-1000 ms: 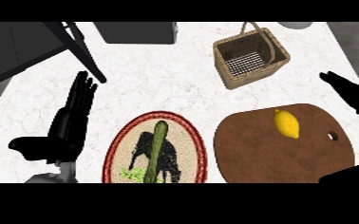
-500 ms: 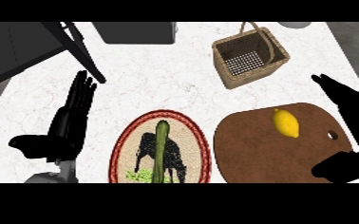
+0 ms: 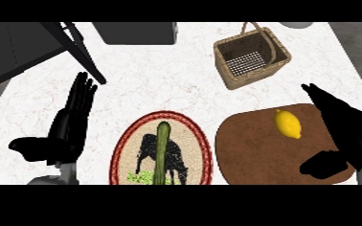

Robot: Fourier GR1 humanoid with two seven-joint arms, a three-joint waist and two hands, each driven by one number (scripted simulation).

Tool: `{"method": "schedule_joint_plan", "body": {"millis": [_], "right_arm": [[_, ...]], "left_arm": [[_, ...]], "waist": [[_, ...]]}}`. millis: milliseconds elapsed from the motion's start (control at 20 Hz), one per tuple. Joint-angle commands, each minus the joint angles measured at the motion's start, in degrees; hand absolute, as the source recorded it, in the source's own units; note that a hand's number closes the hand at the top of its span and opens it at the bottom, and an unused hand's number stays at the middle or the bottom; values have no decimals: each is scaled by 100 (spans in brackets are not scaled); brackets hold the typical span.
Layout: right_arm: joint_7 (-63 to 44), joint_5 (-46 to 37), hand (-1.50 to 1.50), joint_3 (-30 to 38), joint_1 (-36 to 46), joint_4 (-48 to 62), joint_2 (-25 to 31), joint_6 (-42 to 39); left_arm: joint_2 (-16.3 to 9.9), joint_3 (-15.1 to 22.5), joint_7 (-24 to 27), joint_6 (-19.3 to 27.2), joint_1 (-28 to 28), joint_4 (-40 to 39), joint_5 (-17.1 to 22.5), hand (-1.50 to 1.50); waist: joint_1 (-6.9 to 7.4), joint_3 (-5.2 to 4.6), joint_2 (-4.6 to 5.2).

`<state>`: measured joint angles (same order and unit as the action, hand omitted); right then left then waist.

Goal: Pick the lemon from the cutting board and place it in the basket

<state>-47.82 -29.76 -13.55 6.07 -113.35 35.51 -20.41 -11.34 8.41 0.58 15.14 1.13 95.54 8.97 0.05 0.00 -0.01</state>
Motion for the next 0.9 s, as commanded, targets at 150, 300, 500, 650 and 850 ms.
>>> {"method": "schedule_joint_plan", "body": {"millis": [150,300,500,650,850], "right_arm": [[218,-917,-150,-120,-103,188,-653,-50],[529,-1377,-150,-205,-229,405,-900,211],[746,-1353,-150,253,-37,751,-1001,-41],[1051,-1614,-150,295,-293,845,-1103,114],[841,-1889,-150,274,-162,772,-1498,-97]], "left_arm": [[90,-167,-7,-245,-73,180,-134,0],[271,-236,164,-246,133,-323,-255,0],[254,-427,-143,-329,112,-24,-182,0],[459,-179,-375,-179,194,113,-482,0],[439,-387,-334,-410,186,97,-436,0]], "waist": [[4,0,-3],[-7,0,1],[5,0,0],[-7,1,-1],[-3,0,-2]]}}
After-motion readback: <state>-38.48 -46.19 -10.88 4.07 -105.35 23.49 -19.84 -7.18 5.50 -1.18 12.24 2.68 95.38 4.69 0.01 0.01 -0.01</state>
